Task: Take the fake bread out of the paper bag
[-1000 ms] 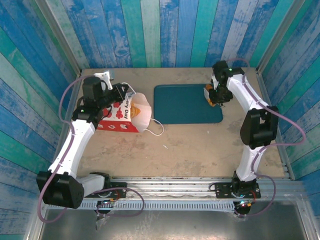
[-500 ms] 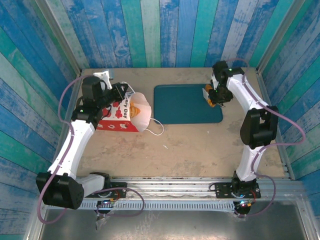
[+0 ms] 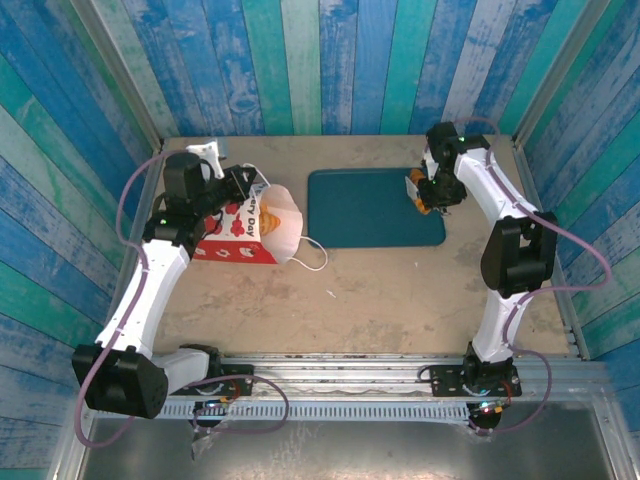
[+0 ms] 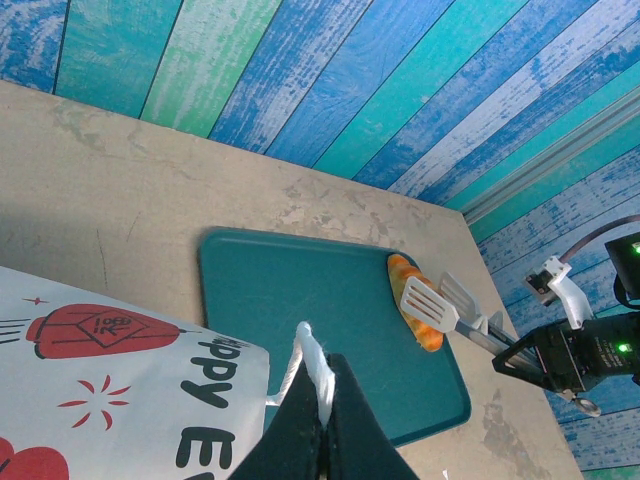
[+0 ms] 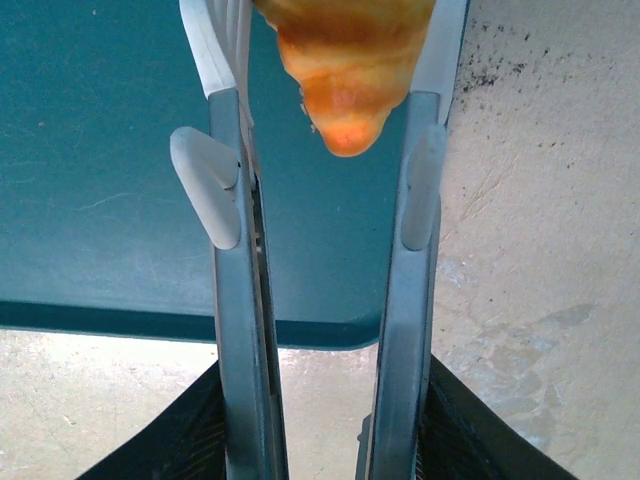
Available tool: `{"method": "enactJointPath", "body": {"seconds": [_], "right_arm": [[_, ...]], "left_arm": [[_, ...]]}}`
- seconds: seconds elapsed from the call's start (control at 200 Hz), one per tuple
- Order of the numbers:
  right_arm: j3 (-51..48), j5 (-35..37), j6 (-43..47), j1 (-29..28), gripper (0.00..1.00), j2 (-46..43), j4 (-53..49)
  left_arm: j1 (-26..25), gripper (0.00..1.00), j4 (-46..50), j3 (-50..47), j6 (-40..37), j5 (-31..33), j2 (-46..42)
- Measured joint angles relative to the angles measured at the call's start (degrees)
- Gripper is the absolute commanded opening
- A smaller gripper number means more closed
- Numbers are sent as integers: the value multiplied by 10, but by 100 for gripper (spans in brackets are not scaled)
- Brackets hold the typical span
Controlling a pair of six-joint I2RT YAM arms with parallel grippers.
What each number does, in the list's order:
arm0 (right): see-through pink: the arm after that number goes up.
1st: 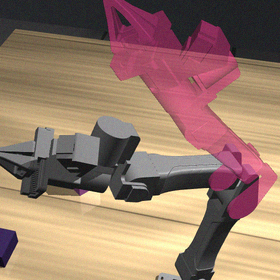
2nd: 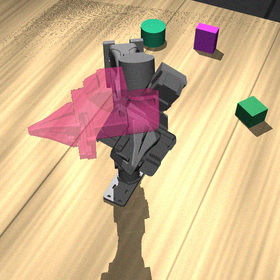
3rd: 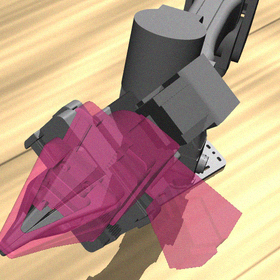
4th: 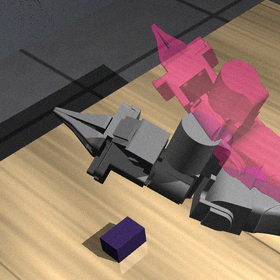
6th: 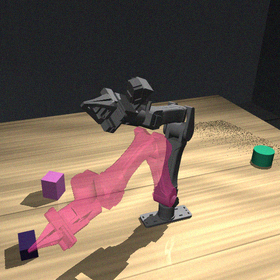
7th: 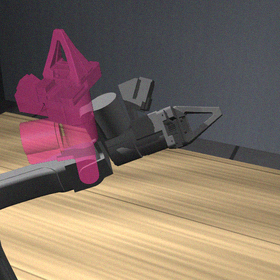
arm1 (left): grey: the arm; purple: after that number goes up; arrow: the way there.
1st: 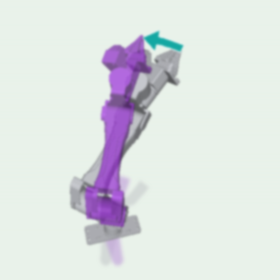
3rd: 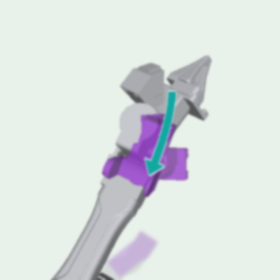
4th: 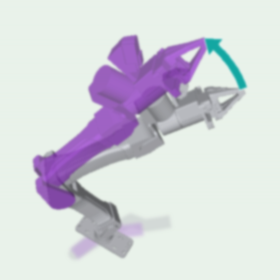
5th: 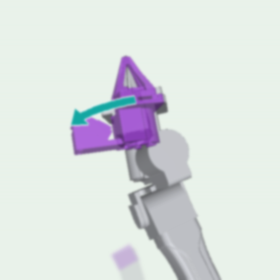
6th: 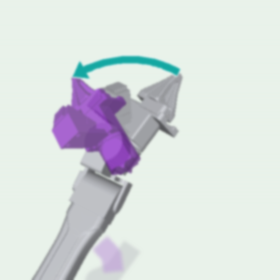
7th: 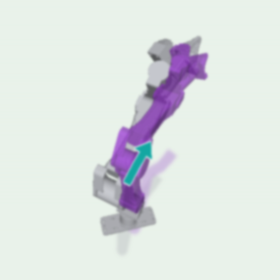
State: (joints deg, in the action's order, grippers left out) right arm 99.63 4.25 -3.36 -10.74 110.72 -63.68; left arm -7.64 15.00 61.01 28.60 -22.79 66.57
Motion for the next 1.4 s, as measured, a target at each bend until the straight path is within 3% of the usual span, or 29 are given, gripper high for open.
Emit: {"method": "enactJointPath", "body": {"seconds": [0.391,0.596,0.791,0.952,1.057,1.207,1.402], "right_arm": [[-3,-4,-1,0,51,-14,-4],[-4,-6,-1,0,50,-36,-4],[-56,-50,5,-2,48,-132,33],[-127,-127,10,-15,46,-236,89],[-179,-181,24,-52,45,-291,131],[-246,-225,75,-161,45,-334,177],[-302,-229,151,-285,44,-336,213]], "left_arm": [[0,0,0,0,0,0,0],[0,0,0,0,2,0,0],[0,0,0,0,2,0,0],[0,0,0,0,1,2,0],[-1,0,1,0,-4,11,0],[-2,0,12,1,-14,24,-8],[-2,0,22,1,-15,37,-30]]}}
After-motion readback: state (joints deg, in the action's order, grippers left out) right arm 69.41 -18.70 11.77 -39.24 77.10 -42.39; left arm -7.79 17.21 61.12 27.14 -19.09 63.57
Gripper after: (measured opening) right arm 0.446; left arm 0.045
